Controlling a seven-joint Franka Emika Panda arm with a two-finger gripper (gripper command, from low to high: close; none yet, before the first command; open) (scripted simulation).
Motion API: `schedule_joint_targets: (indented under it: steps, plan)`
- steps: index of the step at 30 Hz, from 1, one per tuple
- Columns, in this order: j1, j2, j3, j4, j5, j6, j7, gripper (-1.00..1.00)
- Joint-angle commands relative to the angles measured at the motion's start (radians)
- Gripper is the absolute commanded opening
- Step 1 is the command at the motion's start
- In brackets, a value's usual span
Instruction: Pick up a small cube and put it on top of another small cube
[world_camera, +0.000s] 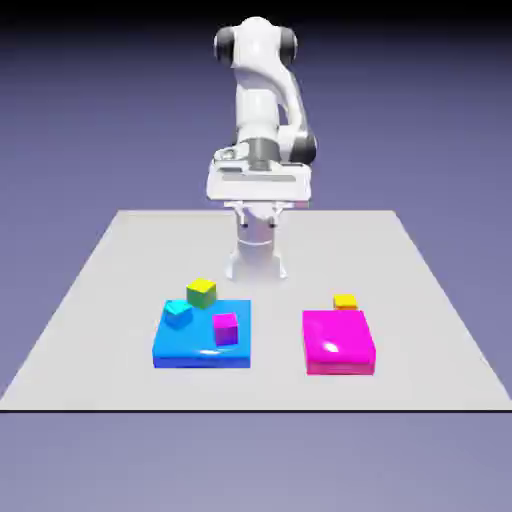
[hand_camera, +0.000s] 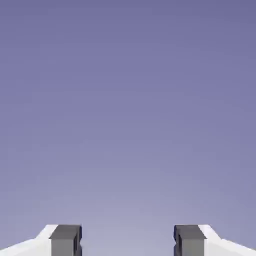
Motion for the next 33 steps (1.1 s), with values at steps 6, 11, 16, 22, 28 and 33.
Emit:
schedule_joint_targets:
  steps: [6,11,16,22,28,33]
  plan:
    - [0.091,0.205,0.107,0.134,-0.091,-0.261,0.008,0.0]
    - [0.167,0.376,0.197,0.245,-0.167,-0.478,0.015,0.0]
    - [0.243,0.548,0.287,0.356,-0.243,-0.696,0.022,0.0]
    - [0.335,0.753,0.394,0.49,-0.334,-0.957,0.03,0.0]
    - [0.422,0.959,0.498,0.621,-0.427,-1.218,0.043,0.0]
    - [0.486,1.133,0.576,0.725,-0.508,-1.435,0.066,0.0]
